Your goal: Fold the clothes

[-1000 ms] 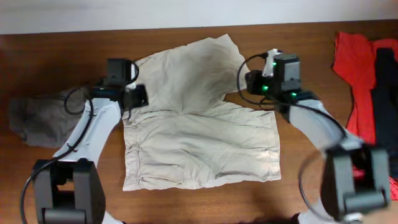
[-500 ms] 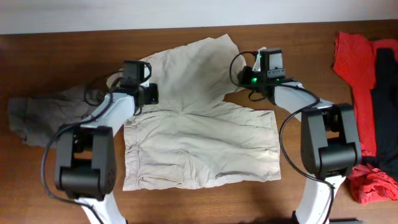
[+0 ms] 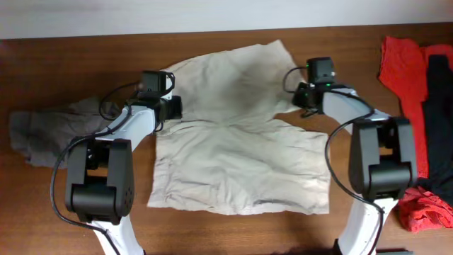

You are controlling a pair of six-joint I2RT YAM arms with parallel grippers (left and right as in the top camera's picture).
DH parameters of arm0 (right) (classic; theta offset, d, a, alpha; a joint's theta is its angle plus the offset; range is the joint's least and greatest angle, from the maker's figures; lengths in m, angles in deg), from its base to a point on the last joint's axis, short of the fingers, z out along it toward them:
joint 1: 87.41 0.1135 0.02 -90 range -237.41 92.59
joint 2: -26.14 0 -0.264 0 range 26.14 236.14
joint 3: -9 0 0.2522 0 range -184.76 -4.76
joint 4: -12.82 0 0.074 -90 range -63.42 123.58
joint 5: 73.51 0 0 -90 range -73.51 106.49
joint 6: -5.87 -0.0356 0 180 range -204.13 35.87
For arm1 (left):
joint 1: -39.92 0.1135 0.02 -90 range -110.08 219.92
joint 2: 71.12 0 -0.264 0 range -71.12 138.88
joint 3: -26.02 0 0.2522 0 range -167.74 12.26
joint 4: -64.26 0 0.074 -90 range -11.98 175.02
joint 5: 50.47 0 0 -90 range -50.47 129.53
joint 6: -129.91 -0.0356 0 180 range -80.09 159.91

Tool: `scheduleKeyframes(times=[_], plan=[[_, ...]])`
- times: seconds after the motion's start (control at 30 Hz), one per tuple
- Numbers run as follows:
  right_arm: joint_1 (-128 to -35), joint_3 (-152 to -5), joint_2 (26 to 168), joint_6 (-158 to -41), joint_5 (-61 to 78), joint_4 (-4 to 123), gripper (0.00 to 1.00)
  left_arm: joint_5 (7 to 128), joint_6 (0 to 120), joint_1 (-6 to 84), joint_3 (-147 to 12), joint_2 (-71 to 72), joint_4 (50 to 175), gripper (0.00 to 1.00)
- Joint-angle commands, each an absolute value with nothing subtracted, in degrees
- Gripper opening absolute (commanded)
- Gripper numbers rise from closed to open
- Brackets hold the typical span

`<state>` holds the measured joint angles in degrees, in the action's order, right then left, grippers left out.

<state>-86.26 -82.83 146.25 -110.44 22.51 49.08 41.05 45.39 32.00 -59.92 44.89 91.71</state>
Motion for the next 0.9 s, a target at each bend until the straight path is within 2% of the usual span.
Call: scheduleKeyframes(times=[0.0,0.13,0.23,0.37,0.53,0.67,0.7,0.87], plan=[[-89.4,-80.7,146.4,-107.9,29.5,51.3,0.06,42.2,44.0,32.2,-62.4,45.6,90.8,0.22],[-89.2,-80.8,142.7,-103.8,24.6,51.2,0.11,44.4,43.2,32.2,-64.1,45.5,90.5,0.35],[-89.2,-80.8,135.8,-97.7,12.0,49.5,0.28,46.8,43.3,32.1,-66.4,45.5,91.3,0.45],[-89.2,-80.8,127.9,-96.2,5.2,48.8,0.48,47.7,43.3,32.2,-68.6,45.5,93.8,0.5],[-89.2,-80.8,117.2,-92.7,3.4,53.8,0.59,47.7,42.0,32.2,-72.6,43.2,106.4,0.49],[-89.2,-80.8,110.0,-92.3,3.4,58.0,0.71,47.4,42.0,32.2,-75.5,37.4,113.6,0.32],[-89.2,-80.8,108.4,-92.3,3.4,59.1,0.72,47.2,41.9,32.2,-76.1,35.6,115.0,0.31],[-89.2,-80.8,99.8,-94.1,3.3,68.0,0.79,43.2,42.0,32.2,-76.8,22.1,121.5,0.33]])
